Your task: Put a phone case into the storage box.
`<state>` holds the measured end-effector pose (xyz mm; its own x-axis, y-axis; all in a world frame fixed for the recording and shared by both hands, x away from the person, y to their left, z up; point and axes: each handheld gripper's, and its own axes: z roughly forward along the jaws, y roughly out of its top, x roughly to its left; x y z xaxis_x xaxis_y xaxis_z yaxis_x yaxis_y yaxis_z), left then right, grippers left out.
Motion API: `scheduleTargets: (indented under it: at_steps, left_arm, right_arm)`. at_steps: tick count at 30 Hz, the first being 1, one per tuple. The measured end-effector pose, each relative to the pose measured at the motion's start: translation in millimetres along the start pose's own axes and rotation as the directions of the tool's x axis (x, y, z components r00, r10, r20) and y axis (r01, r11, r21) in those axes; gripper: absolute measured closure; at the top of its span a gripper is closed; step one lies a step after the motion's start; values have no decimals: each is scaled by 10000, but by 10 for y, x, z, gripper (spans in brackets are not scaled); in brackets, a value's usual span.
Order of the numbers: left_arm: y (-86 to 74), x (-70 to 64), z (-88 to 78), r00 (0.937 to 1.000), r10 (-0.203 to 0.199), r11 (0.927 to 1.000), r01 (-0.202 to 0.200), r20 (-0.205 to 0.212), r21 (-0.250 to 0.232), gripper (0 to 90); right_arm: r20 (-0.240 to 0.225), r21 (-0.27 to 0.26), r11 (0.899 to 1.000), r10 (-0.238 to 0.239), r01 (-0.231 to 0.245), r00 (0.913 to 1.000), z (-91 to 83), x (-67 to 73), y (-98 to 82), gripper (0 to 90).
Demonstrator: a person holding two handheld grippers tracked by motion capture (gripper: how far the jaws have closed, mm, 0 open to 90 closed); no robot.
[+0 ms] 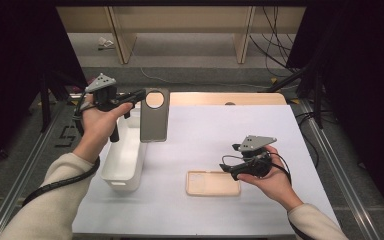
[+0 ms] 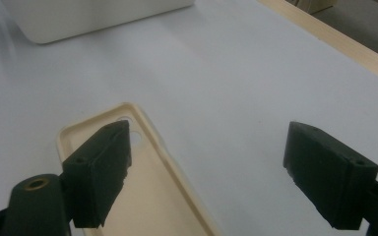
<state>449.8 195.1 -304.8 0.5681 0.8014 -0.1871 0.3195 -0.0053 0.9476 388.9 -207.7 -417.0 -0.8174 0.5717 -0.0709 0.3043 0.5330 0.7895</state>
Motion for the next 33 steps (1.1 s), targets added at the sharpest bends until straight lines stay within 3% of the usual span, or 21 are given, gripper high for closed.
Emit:
scheduleTargets:
  at_steps: [17, 21, 33]
  left_arm:
    - [49, 133, -62, 9996, 154, 9997, -158, -224, -180, 822]
    - [52, 158, -62, 9989, 373, 9992, -378, -286, -150, 823]
    - [86, 278, -70, 9985, 363, 9991, -372, -406, -210, 823]
  right_arm:
    - [124, -158, 9992, 360, -358, 9993, 10, -33, -16, 175]
    - [155, -167, 9991, 392, -389, 9991, 11, -34, -18, 175]
    - [224, -175, 9989, 442, -438, 9988, 5, -42, -19, 175]
